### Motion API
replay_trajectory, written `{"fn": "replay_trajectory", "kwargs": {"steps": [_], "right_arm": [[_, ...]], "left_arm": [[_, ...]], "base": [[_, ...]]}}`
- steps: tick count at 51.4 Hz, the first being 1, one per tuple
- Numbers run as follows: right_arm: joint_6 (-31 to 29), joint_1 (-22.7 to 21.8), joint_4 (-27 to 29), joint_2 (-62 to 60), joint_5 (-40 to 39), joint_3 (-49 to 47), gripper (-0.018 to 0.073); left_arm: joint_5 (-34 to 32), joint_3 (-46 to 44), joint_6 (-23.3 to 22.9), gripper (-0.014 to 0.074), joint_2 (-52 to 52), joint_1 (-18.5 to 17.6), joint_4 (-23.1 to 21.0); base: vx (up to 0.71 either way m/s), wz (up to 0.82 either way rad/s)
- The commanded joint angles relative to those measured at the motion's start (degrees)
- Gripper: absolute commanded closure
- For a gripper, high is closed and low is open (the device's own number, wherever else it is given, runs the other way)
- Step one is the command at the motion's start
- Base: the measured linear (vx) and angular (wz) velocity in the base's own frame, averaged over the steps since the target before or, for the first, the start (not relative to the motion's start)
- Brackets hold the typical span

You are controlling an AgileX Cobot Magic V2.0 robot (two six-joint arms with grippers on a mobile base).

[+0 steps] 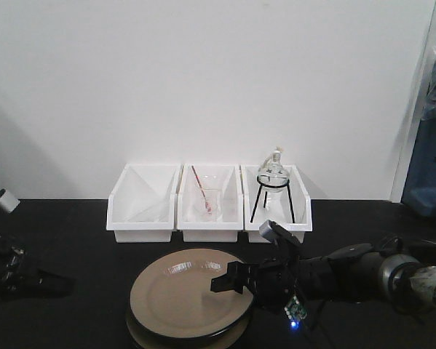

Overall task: Arrange circular plates on left workspace
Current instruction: 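Carry the plate over the first plate and lower it on top, then open the right gripper and pull the right arm back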

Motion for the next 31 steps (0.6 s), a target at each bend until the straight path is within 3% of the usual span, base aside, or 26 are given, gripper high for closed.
{"fn": "replay_trajectory", "kwargs": {"steps": [1, 10, 20, 26, 31], "right_arm": [[-2.2, -1.03, -2.06, -5.09, -2.47, -1.81, 0.0028], [-3.12, -1.09, -11.92, -8.21, -7.1, -1.81, 0.0084], [-3.04, -1.72, -18.58, -12.44, -11.07, -1.81, 0.0162], [-1.26, -3.91, -21.16, -16.06, -11.08, -1.81, 0.026], [3.72, -6.92, -25.37, -19.89, -10.08, -1.81, 0.0419]], "left_arm": [[1.0, -1.49, -0.23, 0.06, -2.64, -0.12, -4.19], [0.92, -1.49, -0.23, 0.06, -2.64, -0.12, -4.19], [0.32, -1.49, -0.23, 0.06, -2.64, -0.12, -4.19], [0.03, -1.49, -0.23, 0.06, -2.64, -0.12, -4.14], [-0.62, -1.49, -0.23, 0.0599, -2.64, -0.12, -4.01]], "base": [[0.0, 0.0], [0.0, 0.0], [0.0, 0.0], [0.0, 0.0], [0.0, 0.0]]}}
